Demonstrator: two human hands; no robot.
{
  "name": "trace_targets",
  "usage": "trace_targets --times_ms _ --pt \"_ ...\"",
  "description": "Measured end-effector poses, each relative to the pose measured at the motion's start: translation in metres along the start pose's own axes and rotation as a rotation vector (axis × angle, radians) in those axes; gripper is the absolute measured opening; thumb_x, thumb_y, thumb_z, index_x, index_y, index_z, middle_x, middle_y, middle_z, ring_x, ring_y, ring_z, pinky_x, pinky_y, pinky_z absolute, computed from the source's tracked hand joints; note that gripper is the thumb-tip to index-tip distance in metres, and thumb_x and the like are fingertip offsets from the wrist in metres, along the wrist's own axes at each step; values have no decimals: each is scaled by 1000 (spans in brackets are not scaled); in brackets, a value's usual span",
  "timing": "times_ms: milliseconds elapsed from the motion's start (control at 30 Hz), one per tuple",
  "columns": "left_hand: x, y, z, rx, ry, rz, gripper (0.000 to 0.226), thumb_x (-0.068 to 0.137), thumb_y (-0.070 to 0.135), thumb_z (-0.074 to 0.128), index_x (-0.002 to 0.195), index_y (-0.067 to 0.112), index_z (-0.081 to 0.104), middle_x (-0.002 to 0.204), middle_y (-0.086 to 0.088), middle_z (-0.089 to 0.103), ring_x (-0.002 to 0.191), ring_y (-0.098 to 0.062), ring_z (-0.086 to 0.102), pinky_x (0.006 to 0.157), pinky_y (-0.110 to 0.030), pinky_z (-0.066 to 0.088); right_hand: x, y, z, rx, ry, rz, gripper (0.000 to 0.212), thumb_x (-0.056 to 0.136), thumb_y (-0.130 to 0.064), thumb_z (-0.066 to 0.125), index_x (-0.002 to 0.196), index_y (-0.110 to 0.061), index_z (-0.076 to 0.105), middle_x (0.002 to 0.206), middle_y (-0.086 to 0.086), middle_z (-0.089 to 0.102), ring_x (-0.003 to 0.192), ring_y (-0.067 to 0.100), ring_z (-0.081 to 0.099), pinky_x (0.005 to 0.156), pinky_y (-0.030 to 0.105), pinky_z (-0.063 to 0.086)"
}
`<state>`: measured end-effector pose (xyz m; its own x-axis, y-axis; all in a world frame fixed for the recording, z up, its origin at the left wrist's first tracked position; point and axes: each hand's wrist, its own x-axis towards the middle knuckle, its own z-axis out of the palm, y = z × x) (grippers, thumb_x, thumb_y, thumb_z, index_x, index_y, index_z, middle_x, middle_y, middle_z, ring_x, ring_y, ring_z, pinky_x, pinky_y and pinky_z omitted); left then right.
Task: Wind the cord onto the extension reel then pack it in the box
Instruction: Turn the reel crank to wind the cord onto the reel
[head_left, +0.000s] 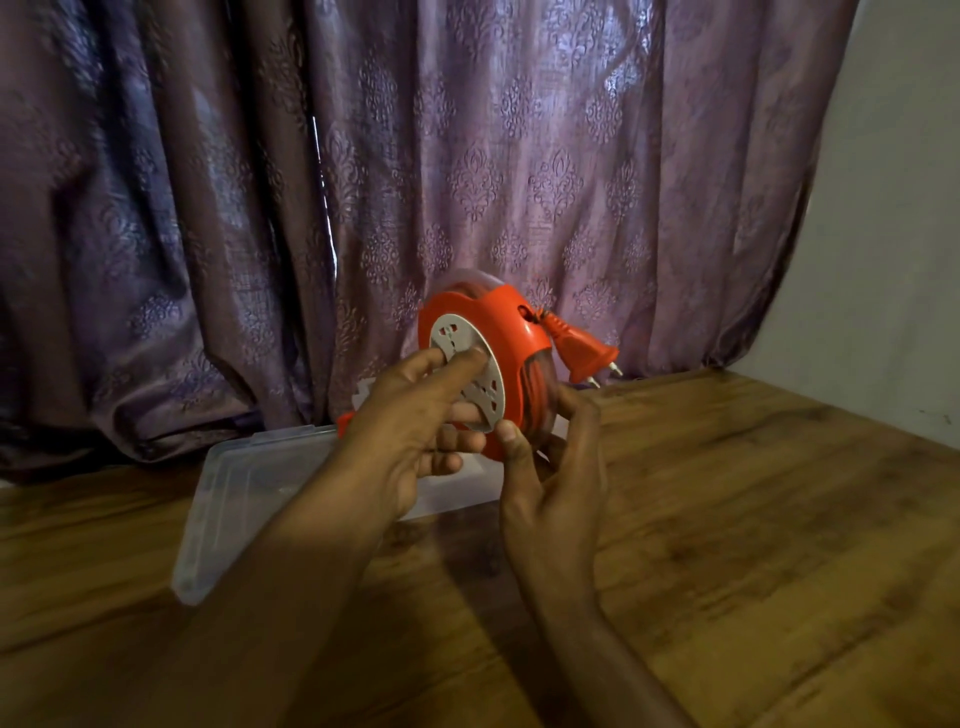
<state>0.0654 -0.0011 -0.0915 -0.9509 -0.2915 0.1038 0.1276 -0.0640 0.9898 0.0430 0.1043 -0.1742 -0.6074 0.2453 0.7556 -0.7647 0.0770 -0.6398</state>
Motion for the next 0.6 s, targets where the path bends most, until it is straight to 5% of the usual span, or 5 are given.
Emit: trace_targets --times_ms 233,333,467,600 --pt "4 -3 3 -4 51 45 41 81 35 71 119 32 56 54 2 69 44 -11 64 38 -18 46 -2 3 1 9 -26 27 38 94 -26 64 130 -18 55 121 0 64 104 16 69 80 28 59" --pt "4 -4 6 11 74 89 45 81 30 71 123 31 55 69 -4 71 46 -14 66 38 -19 45 -1 2 0 32 -25 29 33 96 -20 66 127 -16 56 111 1 65 99 13 69 79 28 60" --pt "5 -7 7 52 94 152 51 80 30 71 127 31 53 89 -7 74 48 -17 68 37 -20 44 0 0 0 44 -43 48 31 96 -27 64 125 -24 55 106 -18 65 100 4 68 81 20 57" --pt "9 -9 4 62 105 148 51 78 32 72 126 32 54 77 -3 72 46 -17 66 40 -21 46 3 -2 -1 61 -65 43 25 96 -26 64 119 -28 55 108 -26 64 100 3 68 82 21 58"
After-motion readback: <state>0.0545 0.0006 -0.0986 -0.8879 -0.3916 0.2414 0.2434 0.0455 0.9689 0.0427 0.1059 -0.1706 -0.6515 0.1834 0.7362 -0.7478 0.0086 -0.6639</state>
